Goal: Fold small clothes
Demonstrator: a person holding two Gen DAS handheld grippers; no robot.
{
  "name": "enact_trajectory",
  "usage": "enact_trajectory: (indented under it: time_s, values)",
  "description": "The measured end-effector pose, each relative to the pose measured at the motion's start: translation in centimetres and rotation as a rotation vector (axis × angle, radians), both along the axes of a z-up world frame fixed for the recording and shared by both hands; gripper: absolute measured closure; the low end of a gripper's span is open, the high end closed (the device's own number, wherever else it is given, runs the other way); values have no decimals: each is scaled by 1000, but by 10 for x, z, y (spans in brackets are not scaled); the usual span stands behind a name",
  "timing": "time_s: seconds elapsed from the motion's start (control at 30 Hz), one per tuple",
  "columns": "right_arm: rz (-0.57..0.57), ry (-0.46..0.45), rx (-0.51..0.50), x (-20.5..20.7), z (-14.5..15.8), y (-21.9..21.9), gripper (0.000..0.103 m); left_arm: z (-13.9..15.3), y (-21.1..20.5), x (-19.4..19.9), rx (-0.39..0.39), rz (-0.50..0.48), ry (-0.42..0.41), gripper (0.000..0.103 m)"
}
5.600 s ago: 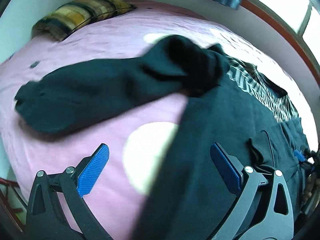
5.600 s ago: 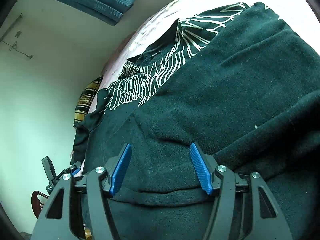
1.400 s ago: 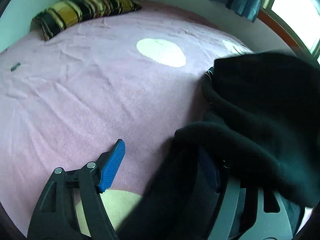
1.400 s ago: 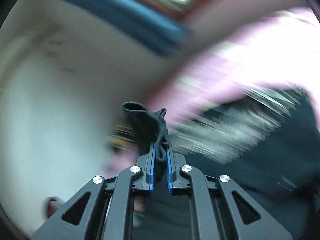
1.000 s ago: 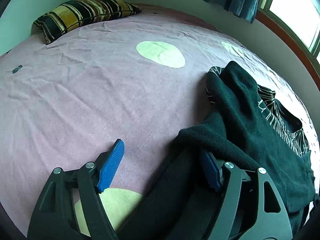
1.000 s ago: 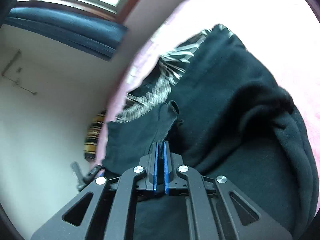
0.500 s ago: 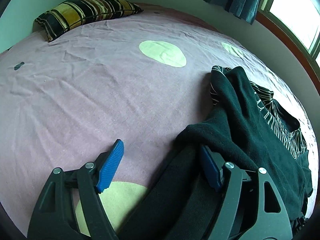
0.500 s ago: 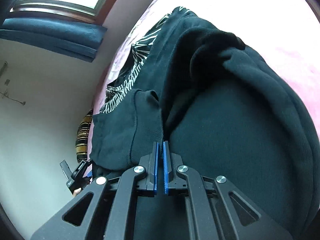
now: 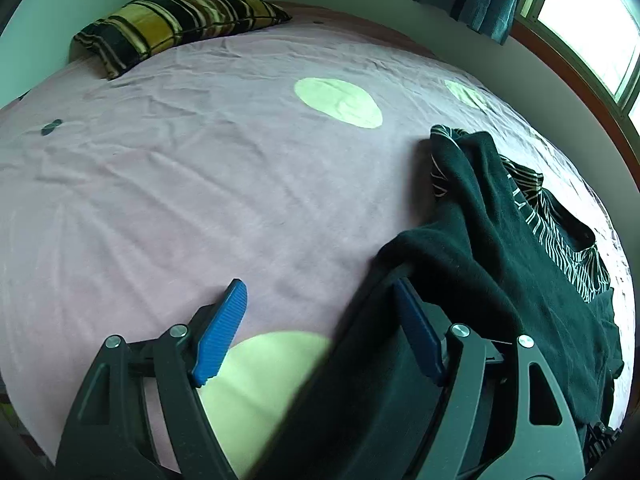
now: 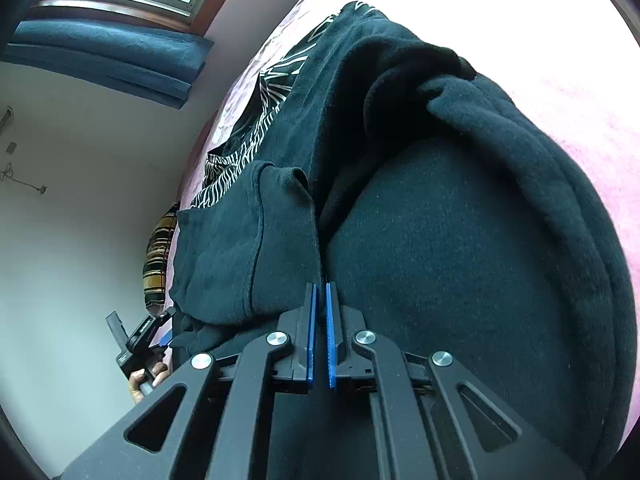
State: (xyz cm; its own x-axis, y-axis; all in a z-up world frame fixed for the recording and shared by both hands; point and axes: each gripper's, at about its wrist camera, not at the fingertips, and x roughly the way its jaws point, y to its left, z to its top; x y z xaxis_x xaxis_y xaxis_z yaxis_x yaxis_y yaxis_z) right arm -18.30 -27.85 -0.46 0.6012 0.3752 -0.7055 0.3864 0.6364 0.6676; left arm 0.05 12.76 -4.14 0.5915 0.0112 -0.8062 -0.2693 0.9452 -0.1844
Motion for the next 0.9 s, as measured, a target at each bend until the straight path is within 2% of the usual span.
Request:
enact_trajectory:
  time_s: [0.07,0.1,0.2,0.3,0.33,0.43,0.53,0.57,0.6,0.63,0.7,0.8,0.9]
  values:
    - [-5,12,-5,-4,3,2,99,8,4,-5,34,24,-14,28]
    - [-1,18,-20,-6,6,4,103,13,6,-7,48,32,-31,28]
    - [12,45,-63,-13,9,7,103,26,5,-4,76,23,-82,28]
    - [0,47,-14,-20,11,1,103,33,-3,5,67,-19,-99,28]
    - [-7,44,-29,-21,14,-1,103,36,-8,8,55,-35,-108,28]
    - [18,14,-107,-14,38,-1,100,45,-31,19,50,-113,-147,28]
    - [80,-47,-155,10,67,5,99,48,-51,32,42,-170,-177,27]
    - [108,-68,-172,24,78,8,97,47,-57,36,38,-189,-178,27]
    - [136,-81,-181,36,84,12,88,43,-66,43,34,-216,-167,27]
    - [160,-89,-182,45,88,14,73,40,-69,45,31,-224,-161,27]
    - [177,-105,-201,67,95,18,52,30,-77,49,27,-239,-145,27]
    - [95,-9,-245,70,82,7,52,16,-82,50,55,-247,-125,27]
    - [13,63,-244,47,63,-4,52,8,-79,52,66,-241,-119,27]
